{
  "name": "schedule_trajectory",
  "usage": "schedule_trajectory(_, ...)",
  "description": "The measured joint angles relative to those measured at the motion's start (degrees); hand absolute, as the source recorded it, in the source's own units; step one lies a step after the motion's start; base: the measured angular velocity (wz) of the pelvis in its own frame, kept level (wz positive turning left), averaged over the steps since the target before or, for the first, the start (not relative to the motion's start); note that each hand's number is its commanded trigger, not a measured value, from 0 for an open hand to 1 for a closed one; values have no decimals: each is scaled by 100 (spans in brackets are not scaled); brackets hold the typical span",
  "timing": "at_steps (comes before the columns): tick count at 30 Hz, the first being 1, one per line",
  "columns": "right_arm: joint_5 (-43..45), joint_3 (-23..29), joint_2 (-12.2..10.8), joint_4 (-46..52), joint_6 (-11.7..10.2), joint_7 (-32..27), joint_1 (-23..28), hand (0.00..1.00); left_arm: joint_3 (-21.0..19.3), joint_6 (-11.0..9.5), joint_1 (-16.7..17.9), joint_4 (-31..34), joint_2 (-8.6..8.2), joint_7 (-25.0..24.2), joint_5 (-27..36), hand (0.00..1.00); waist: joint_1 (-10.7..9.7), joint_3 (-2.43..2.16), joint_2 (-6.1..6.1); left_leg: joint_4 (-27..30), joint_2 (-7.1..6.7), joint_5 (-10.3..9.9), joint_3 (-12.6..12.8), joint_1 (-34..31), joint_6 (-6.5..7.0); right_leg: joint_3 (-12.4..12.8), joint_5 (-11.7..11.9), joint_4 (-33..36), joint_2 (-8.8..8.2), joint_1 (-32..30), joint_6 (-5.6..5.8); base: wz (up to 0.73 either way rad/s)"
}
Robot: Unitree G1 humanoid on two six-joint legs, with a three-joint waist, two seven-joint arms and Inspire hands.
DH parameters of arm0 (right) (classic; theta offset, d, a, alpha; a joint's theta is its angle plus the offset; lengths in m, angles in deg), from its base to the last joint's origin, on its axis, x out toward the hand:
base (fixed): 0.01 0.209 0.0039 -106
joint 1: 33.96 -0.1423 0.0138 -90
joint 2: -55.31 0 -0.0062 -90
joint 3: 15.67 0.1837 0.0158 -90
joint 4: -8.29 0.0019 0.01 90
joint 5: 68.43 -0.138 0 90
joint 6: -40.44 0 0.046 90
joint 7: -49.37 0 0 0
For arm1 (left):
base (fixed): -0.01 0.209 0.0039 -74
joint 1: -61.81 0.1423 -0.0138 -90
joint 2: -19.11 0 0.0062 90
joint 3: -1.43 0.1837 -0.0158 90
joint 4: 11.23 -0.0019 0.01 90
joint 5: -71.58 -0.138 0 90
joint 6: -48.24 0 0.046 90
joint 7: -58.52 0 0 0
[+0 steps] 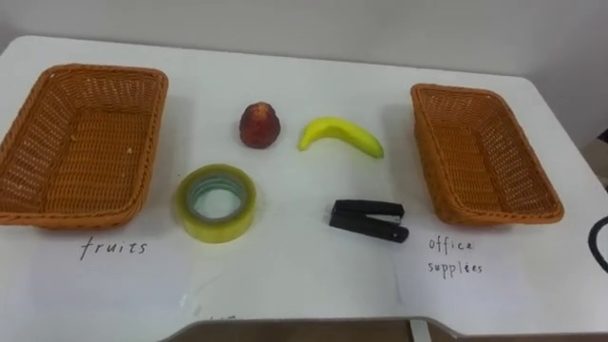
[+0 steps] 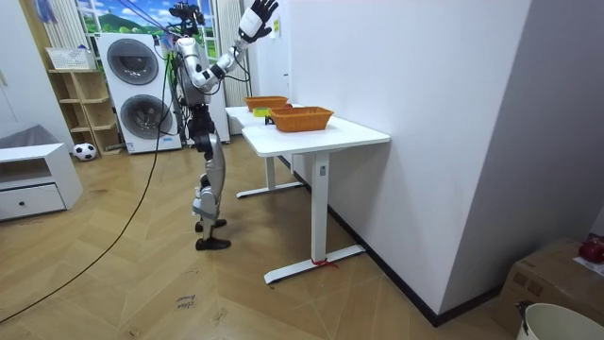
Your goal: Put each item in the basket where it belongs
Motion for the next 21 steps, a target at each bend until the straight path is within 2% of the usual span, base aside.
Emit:
schedule_trajectory(7, -2, -316, 6, 1, 2, 662, -1, 0, 14, -8, -109, -170, 50, -42, 2, 0, 16, 14, 17, -12, 4, 0, -29, 34, -1, -29, 0, -15, 4, 51, 0, 2)
schedule_trajectory(14, -41, -647, 141, -24, 12, 1328, -1, 0, 150, -6, -194, -163, 90, -169, 0, 0, 99, 39, 92, 13, 3, 0, -52, 15, -1, -43, 0, -15, 2, 56, 0, 1)
schedule_trajectory(21, 97, -725, 182, -34, 266, 1831, -1, 0, 219, 69, -209, -164, 127, -329, -120, 0, 156, 19, 66, 34, 1, 0, -68, 3, -1, -65, 0, -15, -3, 62, 0, 0)
